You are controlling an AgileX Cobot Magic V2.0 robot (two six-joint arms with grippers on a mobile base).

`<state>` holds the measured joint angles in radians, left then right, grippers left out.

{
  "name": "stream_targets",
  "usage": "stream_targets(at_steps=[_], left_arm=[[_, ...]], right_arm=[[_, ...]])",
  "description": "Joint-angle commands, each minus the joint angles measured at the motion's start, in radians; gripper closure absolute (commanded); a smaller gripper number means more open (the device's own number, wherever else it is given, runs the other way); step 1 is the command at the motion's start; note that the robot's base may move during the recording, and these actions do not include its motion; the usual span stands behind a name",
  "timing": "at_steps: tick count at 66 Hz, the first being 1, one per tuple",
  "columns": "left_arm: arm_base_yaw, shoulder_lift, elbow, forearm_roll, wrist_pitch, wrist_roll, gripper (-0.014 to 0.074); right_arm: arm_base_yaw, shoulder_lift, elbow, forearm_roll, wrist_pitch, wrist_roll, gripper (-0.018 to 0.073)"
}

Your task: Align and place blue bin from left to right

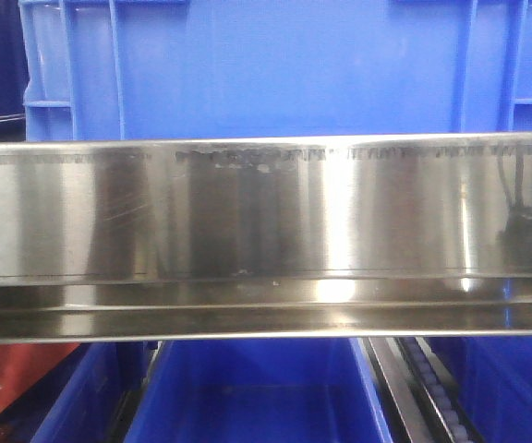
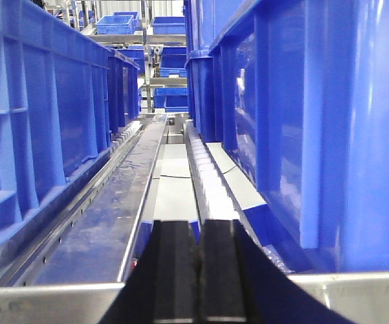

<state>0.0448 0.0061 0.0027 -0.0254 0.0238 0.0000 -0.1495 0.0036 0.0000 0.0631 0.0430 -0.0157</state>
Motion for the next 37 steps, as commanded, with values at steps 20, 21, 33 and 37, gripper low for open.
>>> stream_targets(at_steps=[20,21,33,37], left_arm=[[0.001,-0.006,-0.003,-0.006,-0.018,0.0,0.0707],[0.001,-0.006,-0.003,-0.006,-0.018,0.0,0.0707],[0.001,-0.006,-0.003,-0.006,-0.018,0.0,0.0707],[0.001,-0.006,-0.003,-0.006,-0.018,0.0,0.0707]], right_arm=[[-0.007,-0.004,0.0,0.0,-0.023,-0.006,0.0634],[-0.007,-0.004,0.0,0.0,-0.023,-0.006,0.0634],[-0.007,-0.004,0.0,0.0,-0.023,-0.006,0.0634],[-0.007,-0.004,0.0,0.0,-0.023,-0.006,0.0634]])
